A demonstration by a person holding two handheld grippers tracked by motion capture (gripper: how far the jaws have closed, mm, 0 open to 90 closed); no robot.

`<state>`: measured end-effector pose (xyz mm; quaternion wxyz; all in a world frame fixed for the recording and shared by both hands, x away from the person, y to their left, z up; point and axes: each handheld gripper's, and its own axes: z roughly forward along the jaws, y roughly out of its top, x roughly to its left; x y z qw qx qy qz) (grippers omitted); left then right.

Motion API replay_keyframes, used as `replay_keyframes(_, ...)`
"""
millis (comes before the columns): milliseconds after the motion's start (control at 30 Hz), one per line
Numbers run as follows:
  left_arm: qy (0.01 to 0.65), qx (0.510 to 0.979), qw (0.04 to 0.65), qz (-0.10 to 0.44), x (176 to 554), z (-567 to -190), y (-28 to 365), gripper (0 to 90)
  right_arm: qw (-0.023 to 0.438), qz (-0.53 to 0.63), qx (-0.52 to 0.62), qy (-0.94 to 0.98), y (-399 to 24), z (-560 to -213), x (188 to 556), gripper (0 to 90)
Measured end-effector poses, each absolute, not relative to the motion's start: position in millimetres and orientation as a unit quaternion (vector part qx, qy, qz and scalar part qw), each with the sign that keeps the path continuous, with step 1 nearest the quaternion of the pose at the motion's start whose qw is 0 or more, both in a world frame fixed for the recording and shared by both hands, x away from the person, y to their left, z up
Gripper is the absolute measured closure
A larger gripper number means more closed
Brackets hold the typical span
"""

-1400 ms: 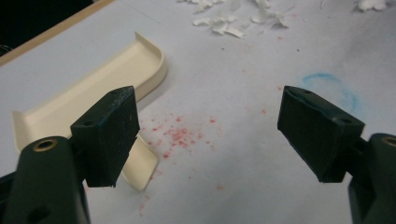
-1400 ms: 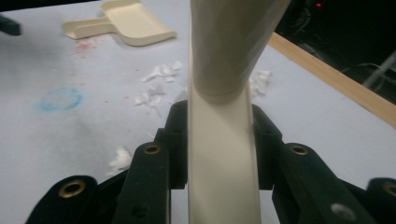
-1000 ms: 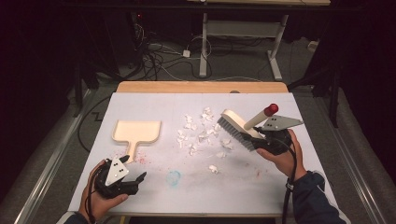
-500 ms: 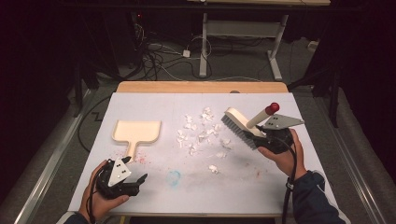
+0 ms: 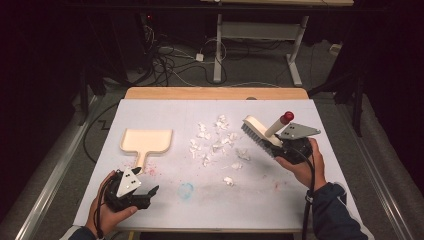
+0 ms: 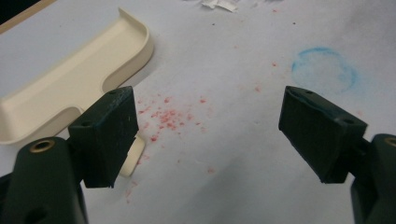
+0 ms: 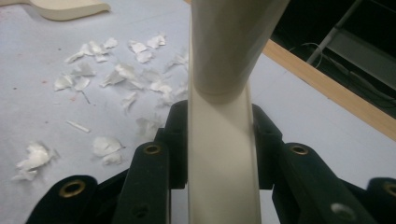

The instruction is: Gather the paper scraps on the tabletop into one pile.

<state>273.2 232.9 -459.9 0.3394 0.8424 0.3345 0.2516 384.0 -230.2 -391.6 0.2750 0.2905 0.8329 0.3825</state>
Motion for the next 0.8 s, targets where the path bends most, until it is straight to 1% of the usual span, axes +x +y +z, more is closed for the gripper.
replay_keyframes(100,0.322,0.848,0.334,0.256,274,-460,230,19.0,0.283,0.378,0.294,0.831,-231,-394,389,67.7)
replay_keyframes(267,0.344,0.842,0.338,0.243,274,-461,232,19.0,0.294,0.356,0.295,0.836,-225,-398,405,67.8)
replay_keyframes(567,0.346,0.845,0.33,0.239,277,-463,231,19.0,0.316,0.29,0.284,0.857,-197,-416,455,67.8)
replay_keyframes(633,0.347,0.844,0.329,0.242,277,-463,231,19.0,0.313,0.283,0.282,0.862,-192,-420,466,67.7)
replay_keyframes(800,0.343,0.848,0.325,0.239,278,-465,231,19.0,0.348,0.258,0.27,0.86,-176,-423,481,67.8)
